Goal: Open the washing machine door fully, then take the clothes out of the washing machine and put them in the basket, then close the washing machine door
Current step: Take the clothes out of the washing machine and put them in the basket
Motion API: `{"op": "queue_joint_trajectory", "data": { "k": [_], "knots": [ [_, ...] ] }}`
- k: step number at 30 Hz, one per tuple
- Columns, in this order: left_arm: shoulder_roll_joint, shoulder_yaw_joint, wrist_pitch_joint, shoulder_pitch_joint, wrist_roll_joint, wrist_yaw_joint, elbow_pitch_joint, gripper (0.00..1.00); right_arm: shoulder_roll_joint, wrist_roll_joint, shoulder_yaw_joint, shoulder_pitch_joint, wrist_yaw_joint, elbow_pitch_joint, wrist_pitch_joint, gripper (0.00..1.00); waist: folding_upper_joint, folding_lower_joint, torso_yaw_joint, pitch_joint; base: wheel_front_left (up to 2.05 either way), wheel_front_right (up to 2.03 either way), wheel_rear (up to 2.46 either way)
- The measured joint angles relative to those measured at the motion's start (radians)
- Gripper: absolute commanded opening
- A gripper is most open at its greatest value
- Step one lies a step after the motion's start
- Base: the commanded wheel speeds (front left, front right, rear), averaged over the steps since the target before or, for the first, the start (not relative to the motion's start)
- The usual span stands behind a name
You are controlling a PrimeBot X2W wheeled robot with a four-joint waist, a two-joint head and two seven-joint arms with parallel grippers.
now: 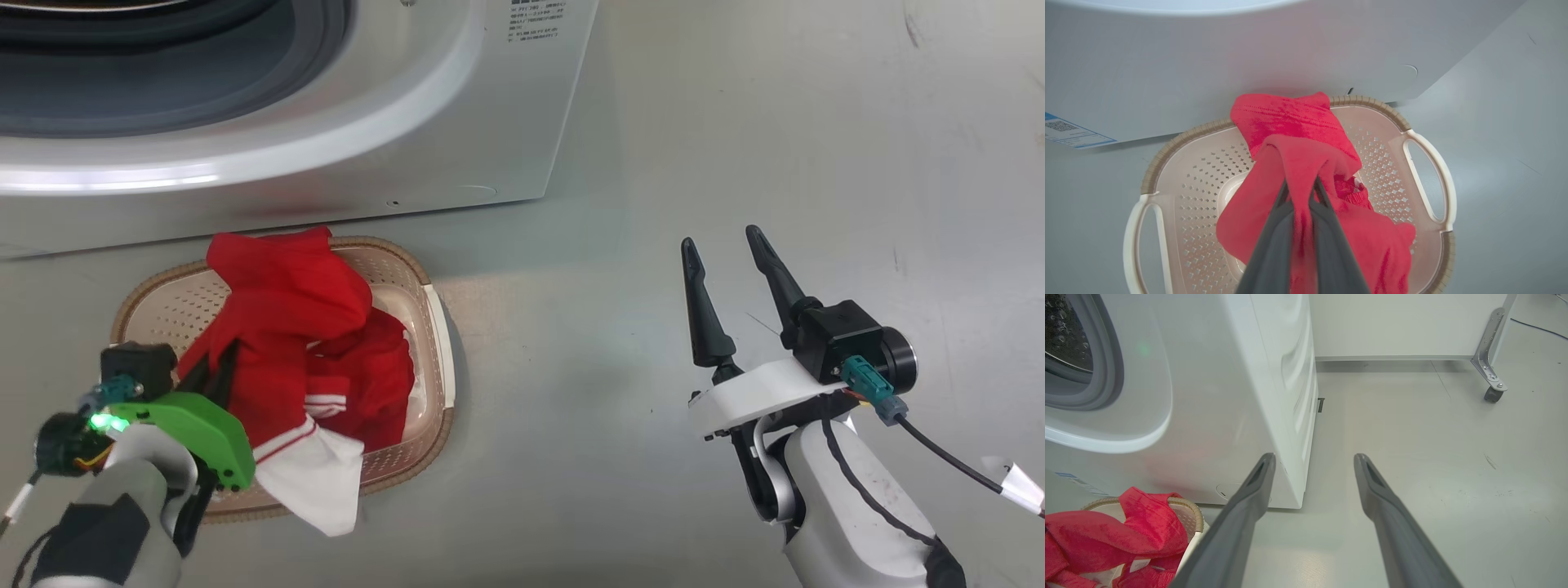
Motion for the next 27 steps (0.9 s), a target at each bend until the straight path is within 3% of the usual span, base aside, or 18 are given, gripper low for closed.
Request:
{"op": "queue_joint_trajectory", "data": {
  "k": [8, 21, 22, 23, 24, 27],
  "knots": [
    [0.036, 0.000, -0.001, -0.052, 0.016, 0.000, 0.025, 0.00, -0.001, 0.000, 0.021, -0.021, 0.000, -0.017, 0.000, 1.00, 0.0000, 0.0000, -0.005, 0.067, 0.00, 0.00, 0.00],
    [0.005, -0.035, -0.002, -0.103, 0.012, 0.000, 0.062, 0.00, -0.003, -0.016, 0.015, -0.066, 0.000, -0.056, 0.000, 1.00, 0.0000, 0.0000, -0.024, 0.192, 0.00, 0.00, 0.00],
    [0.004, -0.036, -0.002, -0.105, 0.012, 0.000, 0.067, 0.16, -0.003, -0.017, 0.013, -0.071, 0.000, -0.057, 0.000, 1.00, 0.0000, 0.0000, -0.025, 0.201, 0.00, 0.00, 0.00],
    [0.003, -0.037, -0.002, -0.109, 0.012, 0.000, 0.071, 0.54, -0.003, -0.018, 0.010, -0.075, 0.000, -0.059, 0.000, 1.00, 0.0000, 0.0000, -0.025, 0.210, 0.00, 0.00, 0.00],
    [0.002, -0.037, -0.002, -0.114, 0.010, 0.000, 0.077, 1.00, -0.003, -0.018, 0.006, -0.077, 0.000, -0.060, 0.000, 1.00, 0.0000, 0.0000, -0.025, 0.219, 0.00, 0.00, 0.00],
    [-0.001, -0.035, -0.009, -0.132, 0.007, 0.000, 0.089, 1.00, -0.004, -0.025, -0.004, -0.086, 0.000, -0.059, 0.000, 1.00, 0.0000, 0.0000, -0.024, 0.240, 0.00, 0.00, 0.00]
  ]
}}
